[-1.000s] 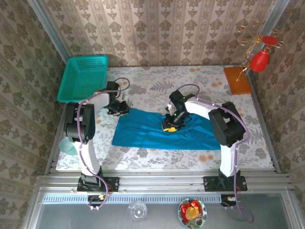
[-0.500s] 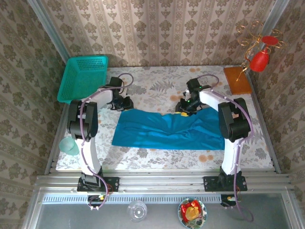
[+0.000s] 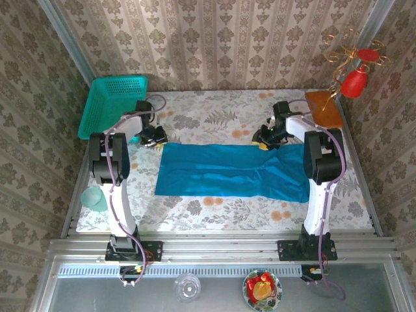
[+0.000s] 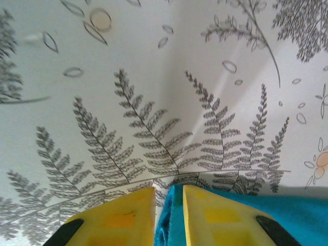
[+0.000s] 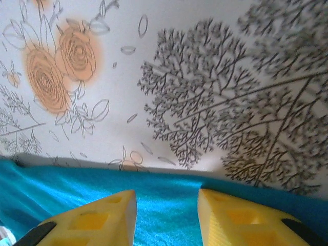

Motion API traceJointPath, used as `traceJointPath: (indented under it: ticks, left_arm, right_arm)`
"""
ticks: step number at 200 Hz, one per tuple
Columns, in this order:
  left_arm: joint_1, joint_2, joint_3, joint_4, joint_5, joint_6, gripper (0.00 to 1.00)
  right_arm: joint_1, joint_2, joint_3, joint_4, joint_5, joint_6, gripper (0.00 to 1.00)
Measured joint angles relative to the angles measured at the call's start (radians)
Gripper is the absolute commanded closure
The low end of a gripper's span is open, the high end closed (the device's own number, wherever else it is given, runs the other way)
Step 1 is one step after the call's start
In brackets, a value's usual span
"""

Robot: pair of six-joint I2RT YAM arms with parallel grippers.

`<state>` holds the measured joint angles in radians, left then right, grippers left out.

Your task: Fold the inside-out t-shirt

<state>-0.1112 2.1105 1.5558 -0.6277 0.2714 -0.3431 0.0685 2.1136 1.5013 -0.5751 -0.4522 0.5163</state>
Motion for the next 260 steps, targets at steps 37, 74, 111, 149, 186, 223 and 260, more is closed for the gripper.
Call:
traceJointPath:
  ticks: [37, 74, 111, 149, 186, 223, 260]
  left_arm:
    - [-0.013, -0.006, 0.042, -0.028, -0.010, 0.001, 0.78]
    - [-0.112, -0.077, 0.037, -0.062, 0.003, 0.010, 0.78]
    - [-0.203, -0.143, -0.072, -0.060, 0.024, 0.018, 0.78]
    - [-0.185, -0.122, -0.182, -0.064, 0.014, 0.026, 0.78]
    - [-0.174, -0.109, -0.184, -0.060, 0.018, 0.033, 0.78]
    - [-0.172, -0.109, -0.184, -0.060, 0.017, 0.034, 0.78]
    - [-0.169, -0.109, -0.184, -0.060, 0.018, 0.034, 0.78]
  right_arm:
    - [0.000, -0.033, 0.020, -0.064, 0.031, -0.050, 0.60]
    - [-0.003, -0.163, 0.020, -0.163, 0.125, -0.105, 0.58]
    - [-0.021, -0.228, 0.020, -0.234, 0.268, -0.148, 0.57]
    - [-0.048, -0.211, 0.020, -0.276, 0.378, -0.177, 0.57]
    - [-0.057, -0.105, 0.057, -0.297, 0.402, -0.193, 0.59]
    - [-0.054, -0.063, 0.057, -0.316, 0.385, -0.208, 0.61]
    - [-0.031, -0.066, 0.032, -0.328, 0.343, -0.227, 0.61]
